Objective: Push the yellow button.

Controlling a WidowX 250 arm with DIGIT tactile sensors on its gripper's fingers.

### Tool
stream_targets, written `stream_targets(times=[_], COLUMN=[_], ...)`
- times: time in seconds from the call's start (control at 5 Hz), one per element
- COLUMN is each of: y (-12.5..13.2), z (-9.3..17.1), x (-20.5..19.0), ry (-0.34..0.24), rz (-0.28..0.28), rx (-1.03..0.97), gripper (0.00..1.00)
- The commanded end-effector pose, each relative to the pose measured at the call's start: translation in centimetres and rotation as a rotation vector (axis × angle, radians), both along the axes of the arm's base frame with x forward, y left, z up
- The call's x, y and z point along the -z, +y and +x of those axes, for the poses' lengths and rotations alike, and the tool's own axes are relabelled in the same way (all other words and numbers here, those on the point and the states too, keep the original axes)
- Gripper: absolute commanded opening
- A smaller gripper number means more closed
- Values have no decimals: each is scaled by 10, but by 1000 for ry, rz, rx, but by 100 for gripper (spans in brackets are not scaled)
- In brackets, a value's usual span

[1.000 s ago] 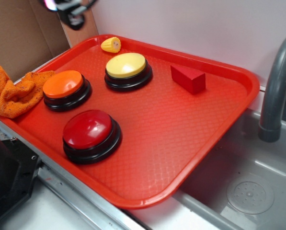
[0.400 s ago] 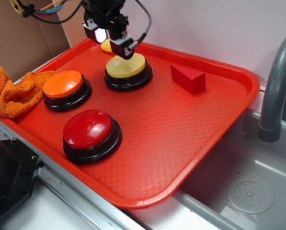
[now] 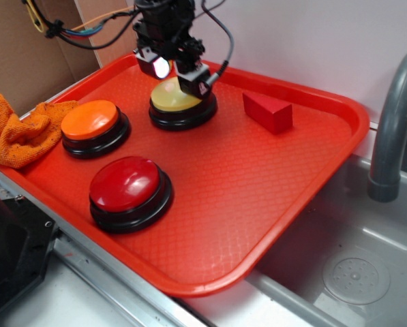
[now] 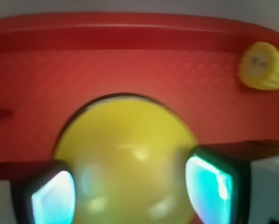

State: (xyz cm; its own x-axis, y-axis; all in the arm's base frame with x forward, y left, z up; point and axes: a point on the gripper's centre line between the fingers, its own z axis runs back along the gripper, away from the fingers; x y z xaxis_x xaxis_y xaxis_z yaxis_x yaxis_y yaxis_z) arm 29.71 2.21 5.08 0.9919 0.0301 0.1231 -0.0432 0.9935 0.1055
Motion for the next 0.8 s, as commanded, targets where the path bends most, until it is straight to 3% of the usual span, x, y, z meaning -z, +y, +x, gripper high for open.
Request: stream_targets(times=[0.0,0.2,0.6], y=[1,-5,4], z=[3,-1,-20], x=[3,-22,-73], ry=[43,66,50], rz=[-25,-31,-34], rx=[17,40,11], gripper=[100,100,100])
